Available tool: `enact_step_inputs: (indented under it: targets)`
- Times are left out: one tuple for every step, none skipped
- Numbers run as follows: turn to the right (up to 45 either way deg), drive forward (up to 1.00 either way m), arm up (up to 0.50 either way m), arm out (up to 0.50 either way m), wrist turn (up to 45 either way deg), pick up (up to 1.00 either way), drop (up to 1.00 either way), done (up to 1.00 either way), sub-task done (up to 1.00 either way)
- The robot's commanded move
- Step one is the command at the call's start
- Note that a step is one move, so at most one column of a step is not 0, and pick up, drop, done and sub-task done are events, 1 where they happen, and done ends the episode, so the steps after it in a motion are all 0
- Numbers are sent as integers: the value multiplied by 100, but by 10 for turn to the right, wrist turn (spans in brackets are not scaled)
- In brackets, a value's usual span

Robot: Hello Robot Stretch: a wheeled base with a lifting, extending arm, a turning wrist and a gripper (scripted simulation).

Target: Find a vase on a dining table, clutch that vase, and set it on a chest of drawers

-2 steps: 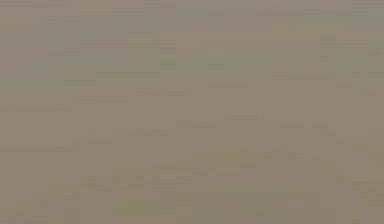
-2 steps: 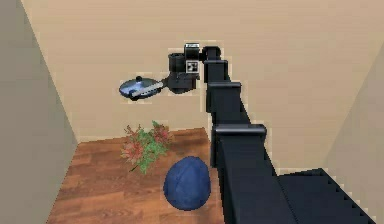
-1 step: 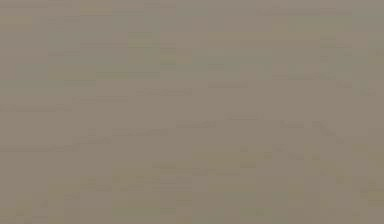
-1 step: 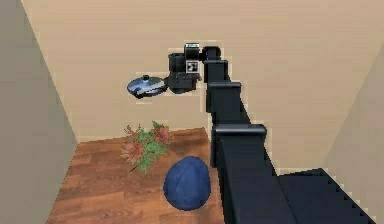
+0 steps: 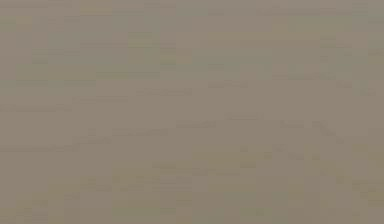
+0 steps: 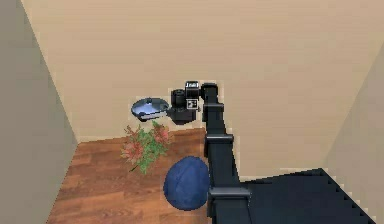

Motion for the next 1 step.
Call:
enact_step_inputs:
  targets:
    - [0,0,-32,0,0,0,0,0,0]
